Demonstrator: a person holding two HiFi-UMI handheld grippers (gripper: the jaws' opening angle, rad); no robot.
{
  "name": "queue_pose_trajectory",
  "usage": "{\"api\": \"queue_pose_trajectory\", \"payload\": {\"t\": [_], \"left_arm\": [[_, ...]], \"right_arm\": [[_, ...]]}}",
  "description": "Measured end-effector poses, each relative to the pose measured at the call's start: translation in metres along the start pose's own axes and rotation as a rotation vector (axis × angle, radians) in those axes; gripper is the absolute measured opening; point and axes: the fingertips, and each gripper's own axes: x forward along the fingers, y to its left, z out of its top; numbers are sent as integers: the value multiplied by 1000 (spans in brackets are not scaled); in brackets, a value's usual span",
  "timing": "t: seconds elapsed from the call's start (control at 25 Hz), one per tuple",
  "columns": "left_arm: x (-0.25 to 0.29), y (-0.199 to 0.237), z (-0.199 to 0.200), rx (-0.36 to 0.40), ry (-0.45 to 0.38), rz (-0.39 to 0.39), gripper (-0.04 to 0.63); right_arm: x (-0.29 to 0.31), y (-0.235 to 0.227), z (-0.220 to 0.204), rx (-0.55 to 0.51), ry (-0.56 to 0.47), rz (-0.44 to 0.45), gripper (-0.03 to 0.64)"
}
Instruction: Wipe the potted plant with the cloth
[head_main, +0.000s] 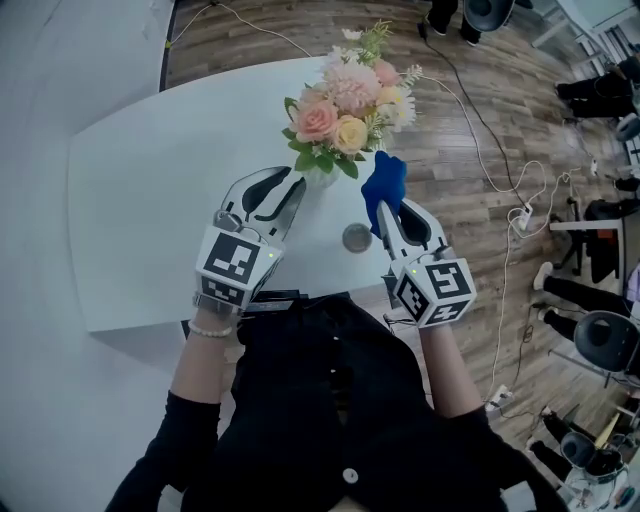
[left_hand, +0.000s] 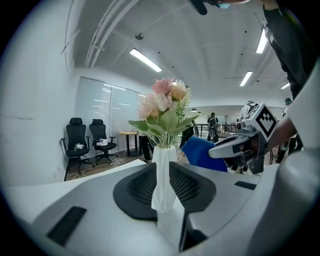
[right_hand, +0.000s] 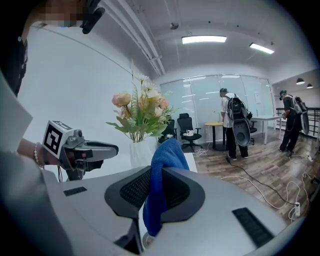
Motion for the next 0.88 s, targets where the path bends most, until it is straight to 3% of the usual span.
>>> {"api": "queue_pose_trajectory", "payload": {"t": [0.08,0.16,0.88], "left_arm": [[-6,-1,3,6,-5,20,40],[-10,-6,6,16,-6,25,28],[-40,-14,16,31,-2,106,20]], "right_arm": [[-2,0,3,-16,-5,1,74],[-4,-1,5,-20,-13,-1,74],[-19,12,9,-46,-26,80,74]]}}
